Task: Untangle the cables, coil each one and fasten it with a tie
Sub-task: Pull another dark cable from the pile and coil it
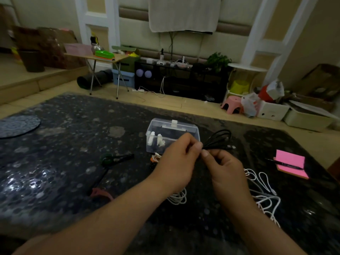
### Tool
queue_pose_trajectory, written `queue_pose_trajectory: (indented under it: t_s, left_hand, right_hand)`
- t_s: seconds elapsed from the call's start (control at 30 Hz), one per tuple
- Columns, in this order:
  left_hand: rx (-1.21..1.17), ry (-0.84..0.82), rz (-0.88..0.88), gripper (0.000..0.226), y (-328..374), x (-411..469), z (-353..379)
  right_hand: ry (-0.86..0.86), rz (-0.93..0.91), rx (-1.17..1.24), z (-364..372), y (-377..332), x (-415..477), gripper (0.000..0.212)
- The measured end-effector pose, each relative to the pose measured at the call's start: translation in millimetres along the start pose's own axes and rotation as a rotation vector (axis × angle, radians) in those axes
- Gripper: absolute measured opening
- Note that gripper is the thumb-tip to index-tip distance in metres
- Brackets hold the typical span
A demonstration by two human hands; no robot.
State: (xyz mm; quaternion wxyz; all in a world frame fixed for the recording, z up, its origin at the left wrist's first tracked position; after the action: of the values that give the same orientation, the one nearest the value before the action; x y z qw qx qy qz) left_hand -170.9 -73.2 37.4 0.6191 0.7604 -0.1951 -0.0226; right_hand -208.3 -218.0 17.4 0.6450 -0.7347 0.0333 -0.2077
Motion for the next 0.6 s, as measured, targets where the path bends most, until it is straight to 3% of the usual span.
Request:
queue_pose_trajectory:
  t_s: [0.13, 0.37, 0.5, 0.6]
  left_hand:
    - [0.064, 0.038, 0.056, 0.019, -6, 0, 1]
    - [-0.293, 0.026, -0.183, 0.023, -9, 6, 2]
    - [-0.534, -0.098, -0.301, 0.020, -9, 8, 5]
    - [-0.554, -0.168, -0.318, 0.019, -7, 8, 3]
  right_hand:
    - [0.024, -0.033, -0.056, 1, -1, 0, 0.011]
    - [-0.020, -0.024, -0.037, 6, 5, 3, 0.016]
    - [-0.036, -0.001, 0.029, 3, 8, 5, 0.022]
    - [-0.025, -0.029, 0.023, -3, 8, 7, 0.011]
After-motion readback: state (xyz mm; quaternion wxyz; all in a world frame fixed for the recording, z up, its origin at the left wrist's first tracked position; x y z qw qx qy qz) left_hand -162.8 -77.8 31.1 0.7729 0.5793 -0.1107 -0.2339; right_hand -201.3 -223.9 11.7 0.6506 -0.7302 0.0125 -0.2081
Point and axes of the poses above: each hand's wrist, its own x-axis towards the middle knuckle, its own z-axis out of the palm, y = z × x, the point moved 4 cm from there along x, towards the middle knuckle, and after that the axes turned 1 degree about y, right-handed, at the moved point
